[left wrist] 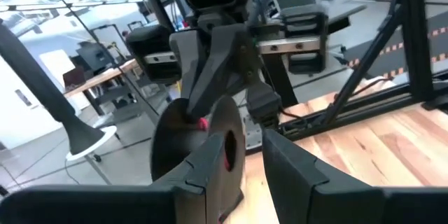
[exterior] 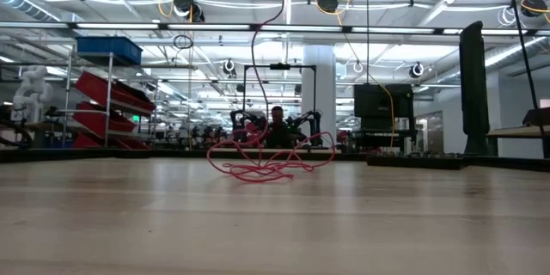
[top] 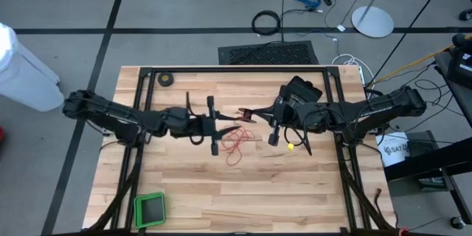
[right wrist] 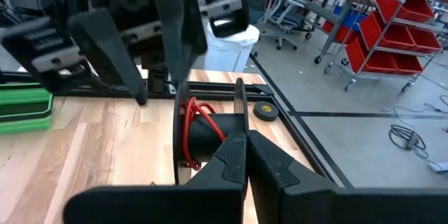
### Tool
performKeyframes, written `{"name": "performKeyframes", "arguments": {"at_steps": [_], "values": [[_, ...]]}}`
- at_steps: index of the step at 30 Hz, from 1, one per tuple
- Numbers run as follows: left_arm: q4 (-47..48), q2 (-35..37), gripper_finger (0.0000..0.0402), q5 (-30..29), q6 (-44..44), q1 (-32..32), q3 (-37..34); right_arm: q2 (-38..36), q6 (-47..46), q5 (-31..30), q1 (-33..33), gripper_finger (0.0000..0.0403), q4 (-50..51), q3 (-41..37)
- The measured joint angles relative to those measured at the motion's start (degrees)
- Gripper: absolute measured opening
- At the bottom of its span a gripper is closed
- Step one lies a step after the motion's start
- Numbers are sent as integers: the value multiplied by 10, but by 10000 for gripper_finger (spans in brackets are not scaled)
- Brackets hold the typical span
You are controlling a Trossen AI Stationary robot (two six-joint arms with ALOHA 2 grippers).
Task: Coil cords
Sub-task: Coil the red wire into the spool
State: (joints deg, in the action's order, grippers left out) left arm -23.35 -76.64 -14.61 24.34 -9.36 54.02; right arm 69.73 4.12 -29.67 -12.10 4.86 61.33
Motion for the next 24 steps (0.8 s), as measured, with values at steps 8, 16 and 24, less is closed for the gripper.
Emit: {"name": "performKeyframes", "arguments": {"at_steps": [8, 16, 24], "values": [[0, -25, 104, -1, 0, 10, 15, 0, 1, -4, 0, 0, 2, 0], [2, -2, 104, -7, 9, -6, 15, 0, 2, -2, 0, 0, 3, 0], [24, 21, 104, -37, 11, -10, 15, 0, 2, -1, 0, 0, 5, 0]]}}
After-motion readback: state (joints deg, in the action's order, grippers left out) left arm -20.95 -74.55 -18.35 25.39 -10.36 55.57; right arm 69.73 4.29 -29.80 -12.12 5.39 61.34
